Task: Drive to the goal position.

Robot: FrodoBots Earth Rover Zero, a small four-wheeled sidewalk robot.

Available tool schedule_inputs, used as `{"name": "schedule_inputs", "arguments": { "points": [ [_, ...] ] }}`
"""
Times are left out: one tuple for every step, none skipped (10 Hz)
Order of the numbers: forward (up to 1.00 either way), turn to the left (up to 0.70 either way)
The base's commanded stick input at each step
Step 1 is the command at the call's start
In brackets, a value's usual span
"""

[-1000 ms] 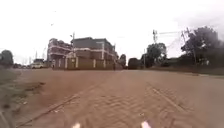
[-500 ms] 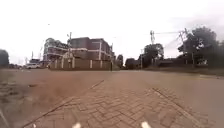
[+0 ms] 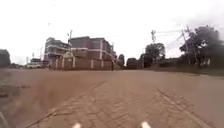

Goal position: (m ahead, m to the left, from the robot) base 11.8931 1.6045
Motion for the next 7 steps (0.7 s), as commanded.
{"name": "schedule_inputs", "arguments": {
  "points": [
    [0.7,-0.02],
    [0.7,0.05],
    [0.7,0.01],
    [0.7,0.0],
    [0.7,0.0],
    [0.7,0.0],
    [0.7,0.0]
  ]
}}
